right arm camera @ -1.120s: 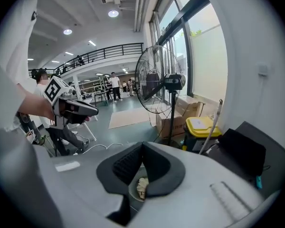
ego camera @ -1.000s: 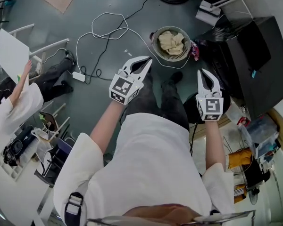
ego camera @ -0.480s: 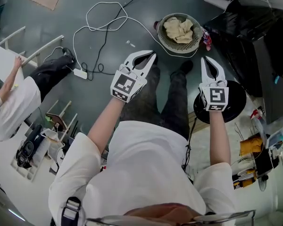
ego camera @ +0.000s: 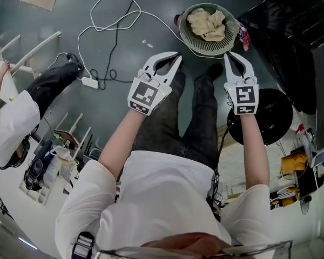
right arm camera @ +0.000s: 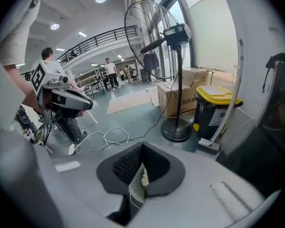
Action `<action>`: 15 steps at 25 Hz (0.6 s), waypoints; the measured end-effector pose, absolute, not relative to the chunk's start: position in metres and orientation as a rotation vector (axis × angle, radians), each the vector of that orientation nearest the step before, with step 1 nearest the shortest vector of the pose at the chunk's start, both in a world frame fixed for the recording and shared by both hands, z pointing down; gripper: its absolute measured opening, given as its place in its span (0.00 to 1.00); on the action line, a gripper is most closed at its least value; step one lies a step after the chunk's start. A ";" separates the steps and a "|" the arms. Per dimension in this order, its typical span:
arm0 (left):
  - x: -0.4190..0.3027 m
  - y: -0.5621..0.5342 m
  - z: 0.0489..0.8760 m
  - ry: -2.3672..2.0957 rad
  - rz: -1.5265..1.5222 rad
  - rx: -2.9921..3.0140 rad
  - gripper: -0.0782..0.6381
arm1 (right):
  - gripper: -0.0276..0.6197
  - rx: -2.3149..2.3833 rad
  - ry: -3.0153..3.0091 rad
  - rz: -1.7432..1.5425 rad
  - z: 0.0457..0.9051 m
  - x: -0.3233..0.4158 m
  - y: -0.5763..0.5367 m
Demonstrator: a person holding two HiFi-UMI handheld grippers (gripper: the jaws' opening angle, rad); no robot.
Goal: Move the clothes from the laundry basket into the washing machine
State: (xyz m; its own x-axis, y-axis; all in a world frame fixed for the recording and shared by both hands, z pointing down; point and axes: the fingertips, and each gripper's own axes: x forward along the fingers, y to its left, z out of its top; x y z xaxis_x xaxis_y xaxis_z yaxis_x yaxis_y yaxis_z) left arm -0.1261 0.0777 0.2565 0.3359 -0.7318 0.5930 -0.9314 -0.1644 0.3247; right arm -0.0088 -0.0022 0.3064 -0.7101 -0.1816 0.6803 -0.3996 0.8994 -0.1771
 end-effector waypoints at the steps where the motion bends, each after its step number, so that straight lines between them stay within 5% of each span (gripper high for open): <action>1: -0.126 0.076 0.266 -1.463 0.395 1.946 0.12 | 0.06 0.400 -2.366 0.402 0.315 -0.010 -0.004; 15: -0.090 0.080 0.414 -1.471 0.336 1.816 0.12 | 0.06 0.230 -2.339 0.274 0.466 0.006 -0.023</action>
